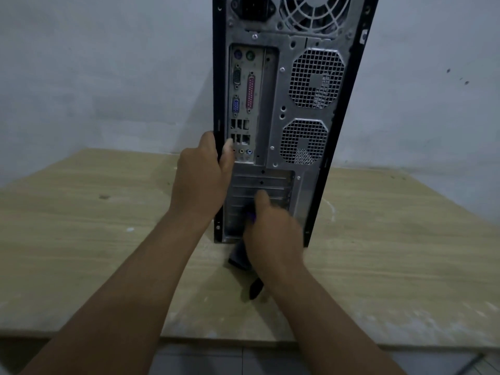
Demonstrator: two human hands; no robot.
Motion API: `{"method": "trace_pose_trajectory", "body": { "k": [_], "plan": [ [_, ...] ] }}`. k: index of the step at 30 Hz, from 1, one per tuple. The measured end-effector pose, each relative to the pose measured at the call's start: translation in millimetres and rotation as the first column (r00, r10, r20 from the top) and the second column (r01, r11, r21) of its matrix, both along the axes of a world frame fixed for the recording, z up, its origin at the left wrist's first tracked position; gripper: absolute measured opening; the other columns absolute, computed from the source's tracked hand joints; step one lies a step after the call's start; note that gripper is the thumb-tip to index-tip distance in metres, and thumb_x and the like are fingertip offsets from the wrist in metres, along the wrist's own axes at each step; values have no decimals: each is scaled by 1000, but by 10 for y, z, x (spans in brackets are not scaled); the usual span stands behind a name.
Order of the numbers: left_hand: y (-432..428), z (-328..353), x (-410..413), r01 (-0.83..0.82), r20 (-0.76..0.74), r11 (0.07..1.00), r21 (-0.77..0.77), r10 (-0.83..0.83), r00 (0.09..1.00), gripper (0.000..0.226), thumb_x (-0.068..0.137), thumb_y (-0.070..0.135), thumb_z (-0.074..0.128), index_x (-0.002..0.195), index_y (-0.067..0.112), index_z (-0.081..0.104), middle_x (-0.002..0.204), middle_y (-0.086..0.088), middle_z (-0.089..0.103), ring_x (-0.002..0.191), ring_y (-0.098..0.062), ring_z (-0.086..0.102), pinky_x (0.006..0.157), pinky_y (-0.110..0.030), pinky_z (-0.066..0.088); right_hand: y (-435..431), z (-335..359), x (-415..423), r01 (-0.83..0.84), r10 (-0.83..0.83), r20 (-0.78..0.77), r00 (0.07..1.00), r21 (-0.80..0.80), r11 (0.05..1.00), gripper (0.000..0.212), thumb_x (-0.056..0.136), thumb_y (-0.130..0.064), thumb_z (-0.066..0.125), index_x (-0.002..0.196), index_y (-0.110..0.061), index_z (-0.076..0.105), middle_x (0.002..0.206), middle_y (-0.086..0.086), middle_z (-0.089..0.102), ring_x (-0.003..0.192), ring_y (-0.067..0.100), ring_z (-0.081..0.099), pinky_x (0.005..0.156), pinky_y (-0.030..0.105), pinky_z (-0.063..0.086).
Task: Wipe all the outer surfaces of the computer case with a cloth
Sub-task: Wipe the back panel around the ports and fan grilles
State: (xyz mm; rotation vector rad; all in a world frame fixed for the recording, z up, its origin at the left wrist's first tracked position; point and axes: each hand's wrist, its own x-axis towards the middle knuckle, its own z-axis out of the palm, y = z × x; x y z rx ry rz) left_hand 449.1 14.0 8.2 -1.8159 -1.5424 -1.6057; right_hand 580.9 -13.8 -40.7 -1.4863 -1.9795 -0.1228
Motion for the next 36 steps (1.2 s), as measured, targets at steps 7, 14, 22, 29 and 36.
{"method": "trace_pose_trajectory", "body": {
  "k": [7, 14, 22, 29, 36],
  "plan": [
    [8, 23, -45, -14, -25, 1000, -16, 14, 1000, 29, 105, 29, 50, 83, 12, 40, 55, 5, 36, 42, -9, 34, 41, -23, 17, 22, -54, -46, -74, 64, 198, 978, 40, 996, 22, 97, -18, 49, 118, -17, 43, 93, 8, 66, 70, 32, 65, 54, 32, 35],
    [18, 19, -12, -8, -10, 1000, -1, 8, 1000, 28, 106, 27, 50, 83, 13, 41, 54, 8, 34, 41, -7, 31, 40, -22, 16, 4, 12, 176, 66, -56, 154, 987, -57, 996, 25, 96, -10, 42, 121, -14, 40, 93, 8, 65, 75, 29, 61, 59, 33, 40],
    [54, 14, -82, -5, -20, 1000, -2, 5, 1000, 32, 106, 27, 49, 80, 10, 42, 55, 6, 35, 43, -6, 32, 40, -19, 23, 78, -80, -236, -160, 166, 180, 970, -44, 986, 34, 94, -13, 51, 127, -19, 44, 101, 9, 63, 77, 32, 62, 60, 32, 38],
    [39, 32, -68, 13, -13, 1000, 6, -13, 1000, 32, 105, 24, 51, 78, 11, 40, 54, 8, 33, 42, -5, 29, 41, -17, 30, 42, -75, 96, -97, 110, 281, 953, -62, 993, 34, 98, -20, 49, 131, -16, 42, 103, 9, 62, 82, 30, 64, 61, 32, 38],
    [19, 51, -44, 4, 0, 1000, -5, -4, 1000, 31, 106, 24, 49, 80, 10, 41, 55, 8, 32, 43, -5, 29, 41, -16, 30, 47, -64, -215, -201, 205, 303, 931, -44, 979, 22, 84, -12, 62, 105, -14, 56, 87, 8, 56, 59, 25, 42, 53, 30, 30]
  ]
}}
